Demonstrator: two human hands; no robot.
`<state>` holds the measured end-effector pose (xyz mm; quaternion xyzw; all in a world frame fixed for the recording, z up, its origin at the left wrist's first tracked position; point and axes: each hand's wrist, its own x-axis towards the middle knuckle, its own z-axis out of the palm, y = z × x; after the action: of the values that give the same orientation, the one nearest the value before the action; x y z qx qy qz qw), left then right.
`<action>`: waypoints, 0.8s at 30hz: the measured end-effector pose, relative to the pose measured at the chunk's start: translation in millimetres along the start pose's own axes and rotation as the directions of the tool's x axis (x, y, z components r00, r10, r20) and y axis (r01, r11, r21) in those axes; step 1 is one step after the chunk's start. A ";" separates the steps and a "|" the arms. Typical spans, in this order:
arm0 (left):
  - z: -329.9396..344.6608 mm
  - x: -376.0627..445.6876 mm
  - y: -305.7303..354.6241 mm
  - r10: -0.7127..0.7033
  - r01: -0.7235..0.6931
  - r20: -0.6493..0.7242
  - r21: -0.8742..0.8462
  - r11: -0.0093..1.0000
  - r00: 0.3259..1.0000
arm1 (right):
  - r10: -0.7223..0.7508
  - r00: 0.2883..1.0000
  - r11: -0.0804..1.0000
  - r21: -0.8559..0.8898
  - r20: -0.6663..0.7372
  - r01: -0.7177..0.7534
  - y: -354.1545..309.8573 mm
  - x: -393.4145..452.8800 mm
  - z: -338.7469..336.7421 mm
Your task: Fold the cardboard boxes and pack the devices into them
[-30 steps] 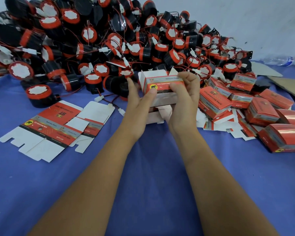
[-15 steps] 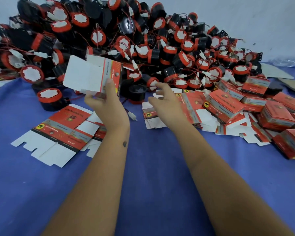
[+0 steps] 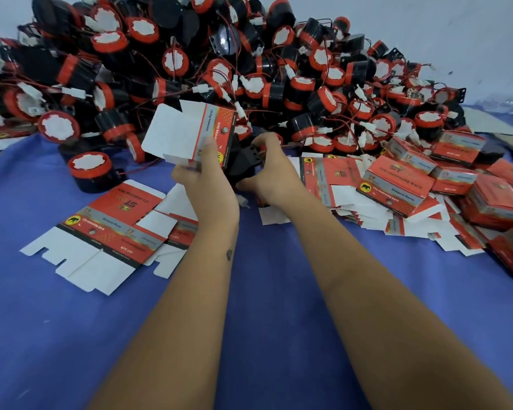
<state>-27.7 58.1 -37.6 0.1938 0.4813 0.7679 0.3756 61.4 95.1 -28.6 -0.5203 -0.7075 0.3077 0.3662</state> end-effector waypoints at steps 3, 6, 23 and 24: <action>1.5 -4.5 2.8 0.018 -0.014 0.051 -0.068 0.998 0.999 | -0.103 0.989 0.961 0.244 -0.103 0.126 -7.1 -15.5 -6.4; 5.5 -11.4 0.7 0.016 0.015 0.193 -0.154 0.988 0.981 | -0.089 0.958 0.896 0.398 -0.272 0.196 -11.2 -29.8 -14.7; 3.0 -29.6 -17.7 0.129 -0.321 0.451 0.381 0.867 0.883 | 0.208 0.746 0.857 0.485 -0.633 0.173 13.7 -59.9 -45.4; 3.3 -30.9 -18.3 0.154 -0.375 0.487 0.398 0.837 0.860 | 0.136 0.728 0.867 0.437 -0.672 0.241 9.4 -62.2 -43.9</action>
<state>1.5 41.1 -50.3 0.5136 0.5271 0.6066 0.3007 114.9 40.2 -24.7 -0.4632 -0.4340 0.2543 0.7297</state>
